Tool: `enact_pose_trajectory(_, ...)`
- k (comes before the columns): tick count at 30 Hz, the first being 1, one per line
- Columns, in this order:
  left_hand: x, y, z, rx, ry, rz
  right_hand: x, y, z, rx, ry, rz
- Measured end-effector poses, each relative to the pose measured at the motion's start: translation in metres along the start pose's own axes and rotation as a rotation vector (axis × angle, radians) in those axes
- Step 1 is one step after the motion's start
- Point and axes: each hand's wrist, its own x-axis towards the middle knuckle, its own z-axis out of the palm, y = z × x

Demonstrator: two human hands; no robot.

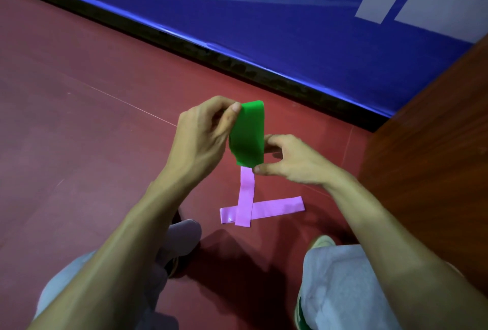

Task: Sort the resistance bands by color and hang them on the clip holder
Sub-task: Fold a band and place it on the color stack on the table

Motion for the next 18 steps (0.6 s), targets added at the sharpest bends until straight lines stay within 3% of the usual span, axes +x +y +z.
enact_pose_trajectory(10,0.0044,0.0,-0.0001,-0.182,0.086,-0.081,0.0046,0.003,0.0066,-0.031,0.086,-0.009)
enact_pose_trajectory(18,0.0089,-0.0046,-0.0007,-0.407,0.229,-0.296,0.0065,0.0022,0.0062,0.052,0.11,-0.023)
